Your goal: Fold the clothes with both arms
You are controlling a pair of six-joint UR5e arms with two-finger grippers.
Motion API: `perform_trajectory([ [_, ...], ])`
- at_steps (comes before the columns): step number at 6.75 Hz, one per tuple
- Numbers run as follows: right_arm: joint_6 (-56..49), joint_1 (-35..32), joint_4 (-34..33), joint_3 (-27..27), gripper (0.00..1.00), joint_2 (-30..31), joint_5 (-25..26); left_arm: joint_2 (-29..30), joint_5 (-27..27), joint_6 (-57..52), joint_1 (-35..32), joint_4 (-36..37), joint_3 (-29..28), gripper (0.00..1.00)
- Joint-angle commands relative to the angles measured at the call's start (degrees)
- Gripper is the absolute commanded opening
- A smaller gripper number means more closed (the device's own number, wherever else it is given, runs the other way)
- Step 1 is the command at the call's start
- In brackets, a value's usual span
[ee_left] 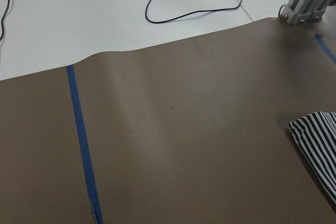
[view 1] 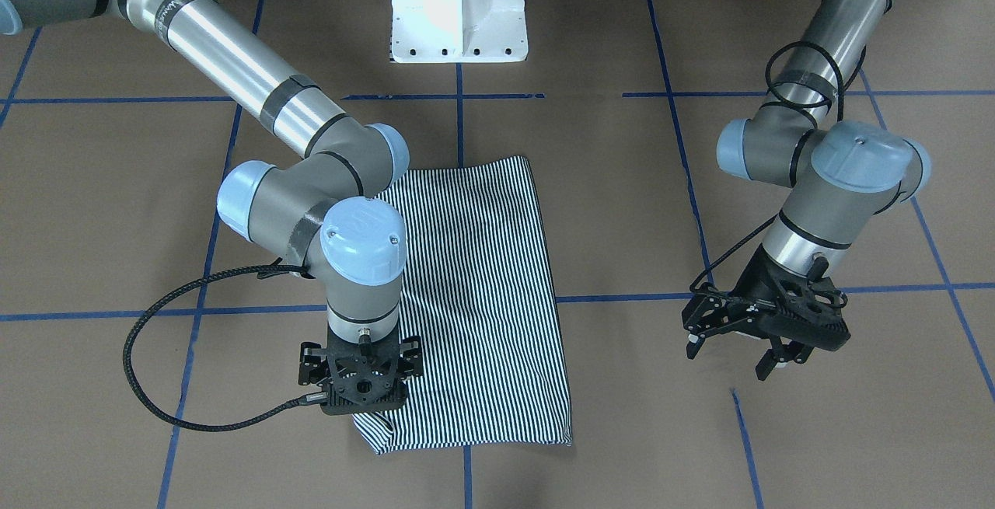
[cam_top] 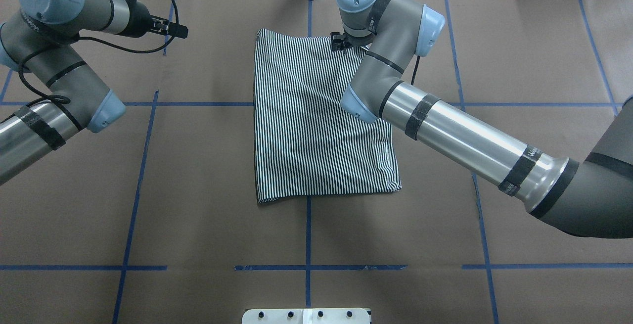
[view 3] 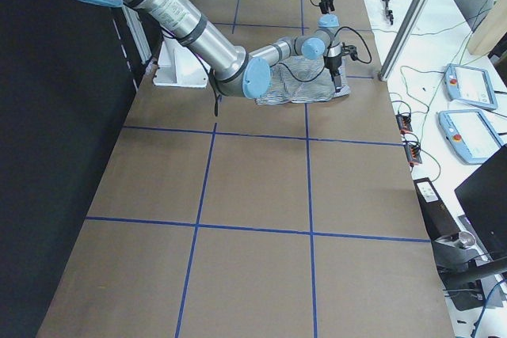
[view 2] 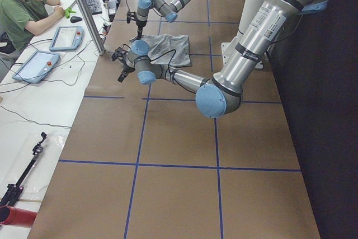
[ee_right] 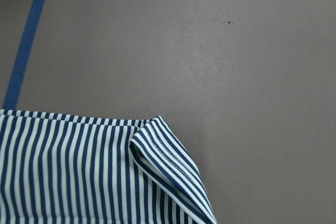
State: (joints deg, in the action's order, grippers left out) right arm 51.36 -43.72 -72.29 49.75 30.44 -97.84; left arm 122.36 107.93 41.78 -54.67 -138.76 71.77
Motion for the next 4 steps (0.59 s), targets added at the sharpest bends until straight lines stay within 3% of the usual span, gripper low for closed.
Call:
perform_trajectory([
  [1, -0.2, 0.13, 4.43, -4.48, 1.0, -0.56, 1.07, -0.02, 0.0, 0.14, 0.01, 0.07, 0.13, 1.0],
  [4, -2.84, -0.22, 4.17, -6.07, 1.0, -0.47, 3.44, -0.02, 0.0, 0.14, 0.01, 0.07, 0.21, 1.0],
])
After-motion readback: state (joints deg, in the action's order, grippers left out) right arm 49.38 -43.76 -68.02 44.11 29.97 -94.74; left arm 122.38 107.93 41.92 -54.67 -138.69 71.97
